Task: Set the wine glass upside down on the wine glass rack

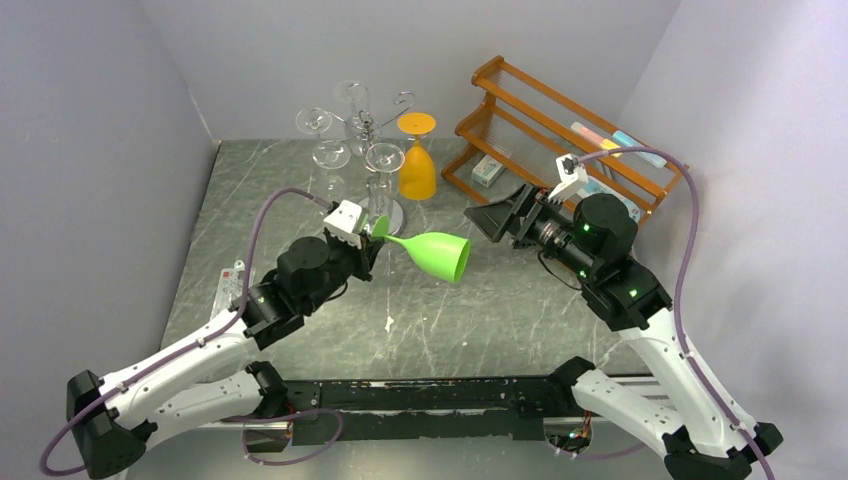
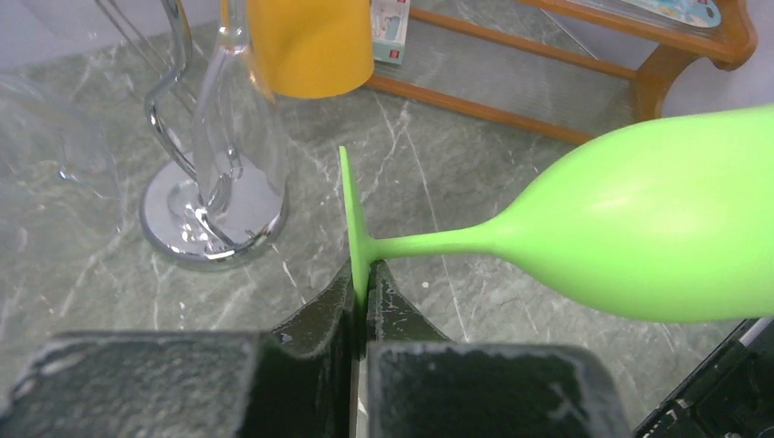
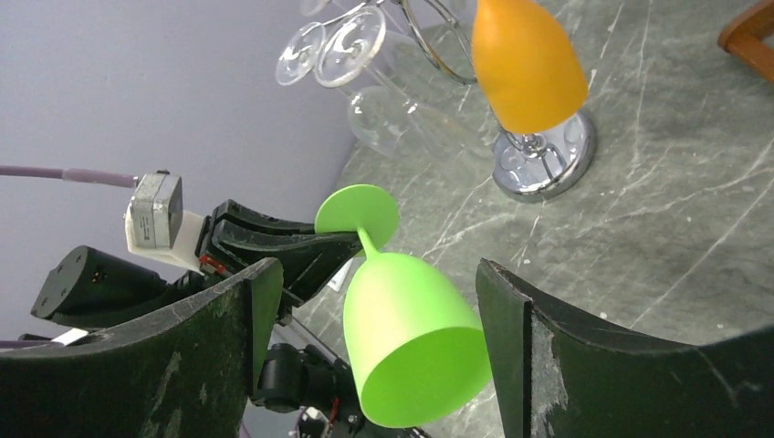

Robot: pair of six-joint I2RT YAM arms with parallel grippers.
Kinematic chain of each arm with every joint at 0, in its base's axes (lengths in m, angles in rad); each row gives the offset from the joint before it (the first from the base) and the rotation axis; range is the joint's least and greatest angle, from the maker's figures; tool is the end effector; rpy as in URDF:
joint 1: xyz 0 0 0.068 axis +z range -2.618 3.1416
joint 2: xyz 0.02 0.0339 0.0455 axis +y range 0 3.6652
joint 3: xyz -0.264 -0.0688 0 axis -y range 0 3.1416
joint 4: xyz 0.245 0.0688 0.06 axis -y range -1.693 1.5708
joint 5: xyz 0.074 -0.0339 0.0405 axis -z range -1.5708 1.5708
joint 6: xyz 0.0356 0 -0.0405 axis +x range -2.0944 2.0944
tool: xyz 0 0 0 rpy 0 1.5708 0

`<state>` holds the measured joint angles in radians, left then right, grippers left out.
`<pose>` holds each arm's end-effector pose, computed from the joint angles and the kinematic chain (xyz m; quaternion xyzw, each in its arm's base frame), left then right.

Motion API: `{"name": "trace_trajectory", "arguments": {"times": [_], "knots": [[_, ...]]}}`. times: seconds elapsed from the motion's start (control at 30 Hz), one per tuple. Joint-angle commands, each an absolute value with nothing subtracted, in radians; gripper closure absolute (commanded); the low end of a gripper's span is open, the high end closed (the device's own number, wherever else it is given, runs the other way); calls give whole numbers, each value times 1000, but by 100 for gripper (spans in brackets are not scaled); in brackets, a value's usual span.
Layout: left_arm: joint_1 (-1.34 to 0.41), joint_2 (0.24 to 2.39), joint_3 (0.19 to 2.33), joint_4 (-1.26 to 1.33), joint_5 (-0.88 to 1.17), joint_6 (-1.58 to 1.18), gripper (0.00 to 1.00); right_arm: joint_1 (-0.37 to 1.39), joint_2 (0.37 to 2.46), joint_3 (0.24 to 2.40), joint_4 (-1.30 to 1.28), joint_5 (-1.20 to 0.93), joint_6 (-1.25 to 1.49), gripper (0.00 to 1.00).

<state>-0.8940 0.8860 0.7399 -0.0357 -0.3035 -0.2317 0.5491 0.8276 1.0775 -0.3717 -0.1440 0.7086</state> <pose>0.1400 -0.1573 0.3222 0.1555 0.7497 -0.2393 0.5970 0.1443 0.0943 0.4133 0.0120 0.7483 0.4324 0.5029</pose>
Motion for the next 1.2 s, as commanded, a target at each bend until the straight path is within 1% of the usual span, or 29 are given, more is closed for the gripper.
{"name": "trace_trajectory", "arguments": {"times": [0.0,0.17,0.33,0.37,0.47,0.5,0.6,0.67,0.73,0.83,1.03,1.17], "knots": [[-900,848,757,52,-238,-63,95,544,837,1107,-422,-207,682,18],[-900,857,776,138,-89,170,95,543,916,1131,-362,-364,762,20],[-901,856,749,265,65,415,95,543,930,1096,-222,-413,938,21],[-901,853,740,310,70,450,95,544,925,1081,-189,-415,980,21],[-900,867,749,337,84,561,95,544,925,1051,-110,-435,1102,22],[-900,874,749,354,101,621,95,543,934,1053,-101,-445,1129,24],[-900,898,737,454,127,731,95,543,980,1082,-115,-465,1174,38],[-900,929,767,446,141,789,95,544,1015,1112,-149,-472,1183,41],[-900,965,805,420,151,834,95,545,1036,1113,-117,-508,1211,45],[-901,1000,847,391,188,904,95,545,1052,1114,-98,-514,1251,47],[-907,1007,873,356,221,1008,95,546,1089,1217,-215,-457,1229,47],[-907,1026,901,315,193,1083,95,545,1109,1249,-286,-429,1214,55]]}}
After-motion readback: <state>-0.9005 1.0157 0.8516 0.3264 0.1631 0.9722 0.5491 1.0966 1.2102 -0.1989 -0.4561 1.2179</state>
